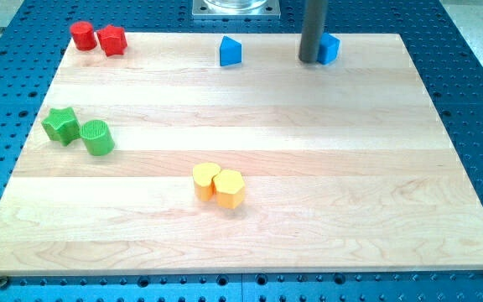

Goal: Place the blue triangle at the bottom left side of the blue cube

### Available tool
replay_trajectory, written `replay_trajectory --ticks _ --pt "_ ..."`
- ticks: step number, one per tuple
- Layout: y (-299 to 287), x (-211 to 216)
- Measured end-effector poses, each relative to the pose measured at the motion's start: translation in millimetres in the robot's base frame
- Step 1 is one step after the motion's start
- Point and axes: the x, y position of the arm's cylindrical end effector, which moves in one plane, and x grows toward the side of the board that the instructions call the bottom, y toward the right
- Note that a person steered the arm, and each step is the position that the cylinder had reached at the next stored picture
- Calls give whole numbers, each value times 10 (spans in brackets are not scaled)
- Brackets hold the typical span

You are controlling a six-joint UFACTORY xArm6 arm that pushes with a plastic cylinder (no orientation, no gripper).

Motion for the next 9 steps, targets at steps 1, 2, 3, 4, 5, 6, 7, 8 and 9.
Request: replay_trajectory --ticks 1,2,3,4,5,6,7,8,9 --pt "118 -36" --pt "471 -198" --pt "-4 -45" --pt "-1257 443" --pt "-2086 520" --pt "-1787 94" --pt "-1334 -19" --pt "-1252 -30" --pt "-1268 -120"
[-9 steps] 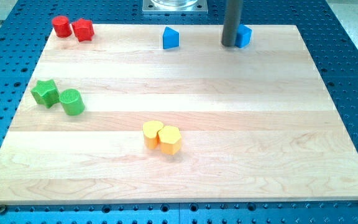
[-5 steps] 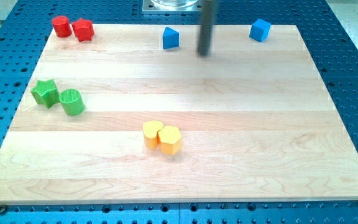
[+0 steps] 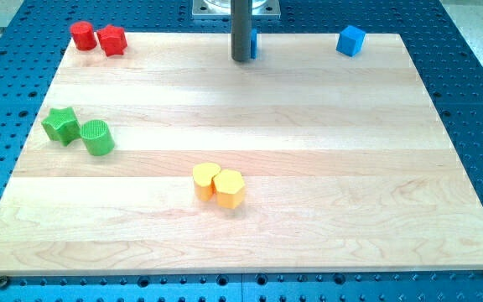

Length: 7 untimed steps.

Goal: Place the blue triangle at the bottom left side of the blue cube

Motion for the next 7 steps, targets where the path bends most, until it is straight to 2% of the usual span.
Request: replay_trajectory --ticks 1,2,3,5,6,7 --pt "61 -56" --pt "727 -42" --pt "1077 109" --pt "199 202" --pt "61 162" --pt "-86 -61"
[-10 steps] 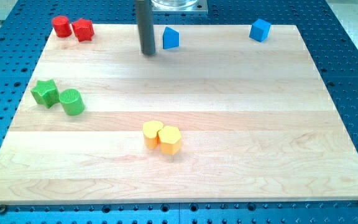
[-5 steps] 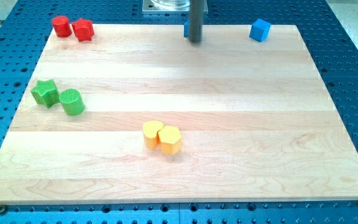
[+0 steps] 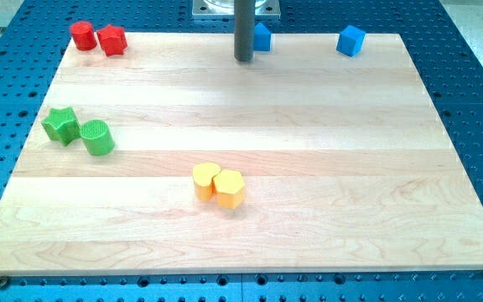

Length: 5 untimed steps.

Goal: Place the blue triangle at the bottom left side of the blue cube

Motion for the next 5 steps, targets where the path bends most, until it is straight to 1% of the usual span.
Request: replay_trajectory --ticks 1,2,3,5 --pt "-81 -278" --pt "370 -369" --pt "942 -132" --pt "1374 128"
